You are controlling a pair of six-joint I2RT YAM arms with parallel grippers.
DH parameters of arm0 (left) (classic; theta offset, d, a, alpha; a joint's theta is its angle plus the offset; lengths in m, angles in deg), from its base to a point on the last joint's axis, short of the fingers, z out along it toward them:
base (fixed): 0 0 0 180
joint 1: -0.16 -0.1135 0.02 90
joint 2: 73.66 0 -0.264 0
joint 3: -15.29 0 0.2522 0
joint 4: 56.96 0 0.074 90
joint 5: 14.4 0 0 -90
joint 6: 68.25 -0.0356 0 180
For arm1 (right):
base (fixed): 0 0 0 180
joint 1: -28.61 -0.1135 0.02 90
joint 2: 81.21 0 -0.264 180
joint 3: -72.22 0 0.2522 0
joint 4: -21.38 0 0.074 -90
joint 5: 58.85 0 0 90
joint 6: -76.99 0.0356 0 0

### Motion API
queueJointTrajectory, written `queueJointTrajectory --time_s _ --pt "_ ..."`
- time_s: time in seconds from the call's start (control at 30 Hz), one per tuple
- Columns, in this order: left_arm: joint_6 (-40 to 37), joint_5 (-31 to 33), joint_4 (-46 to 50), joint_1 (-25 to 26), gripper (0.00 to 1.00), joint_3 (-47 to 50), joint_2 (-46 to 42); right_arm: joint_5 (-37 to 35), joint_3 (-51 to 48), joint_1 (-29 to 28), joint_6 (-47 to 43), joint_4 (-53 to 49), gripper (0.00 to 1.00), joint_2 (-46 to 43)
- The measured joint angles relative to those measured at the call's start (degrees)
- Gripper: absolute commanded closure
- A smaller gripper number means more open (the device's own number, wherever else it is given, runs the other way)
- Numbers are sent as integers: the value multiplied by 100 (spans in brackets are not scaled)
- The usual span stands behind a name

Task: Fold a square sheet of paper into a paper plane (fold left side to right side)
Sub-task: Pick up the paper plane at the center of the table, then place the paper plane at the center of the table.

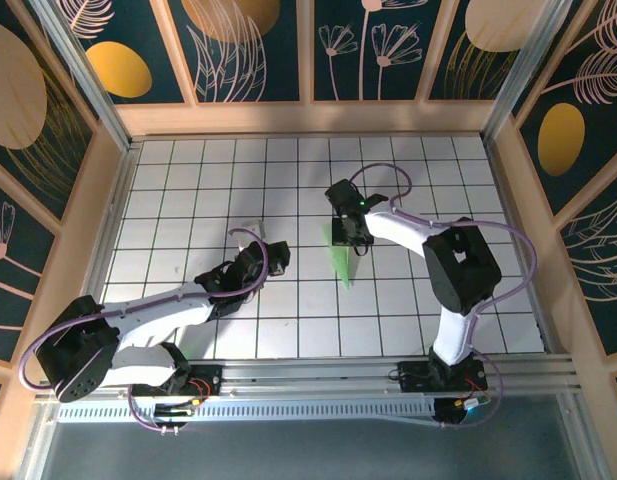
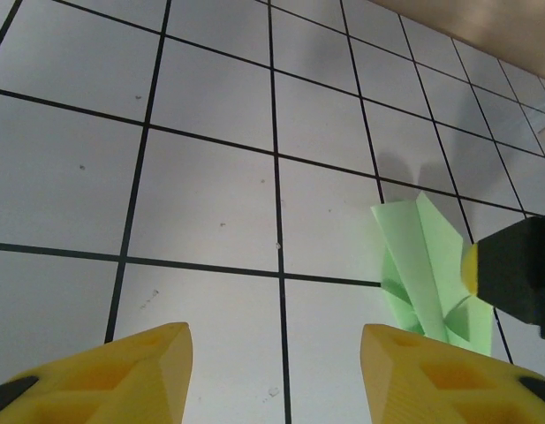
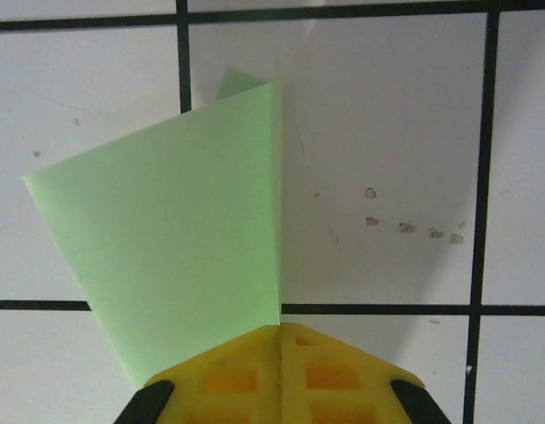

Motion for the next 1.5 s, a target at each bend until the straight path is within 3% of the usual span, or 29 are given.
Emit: queueJointTrajectory --time_s 0.27,0.5,0.63,0.77,0.93,1.3,1.5 --pt "-42 -87 122 -304 30 -79 -205 216 -39 2 0 55 100 -590" --pt "238 -1263 -378 -1373 25 138 -715 2385 -1071 605 133 1731 100 -1576" --pt "503 -2135 -726 -1784 26 358 -721 3541 -1709 739 490 2883 100 -1425" --pt "800 -2761 -1019 -2031 29 673 -695 4153 -2020 638 826 3703 100 -925" --pt "953 -3147 -1097 -2070 32 748 -581 4275 -2197 612 1051 4109 100 -413" --pt "990 -3462 -1102 -2070 37 750 -28 4028 -2260 828 940 3958 97 -304" --pt "984 -3530 -1102 -2070 36 693 138 3926 -2260 828 868 3812 85 -326"
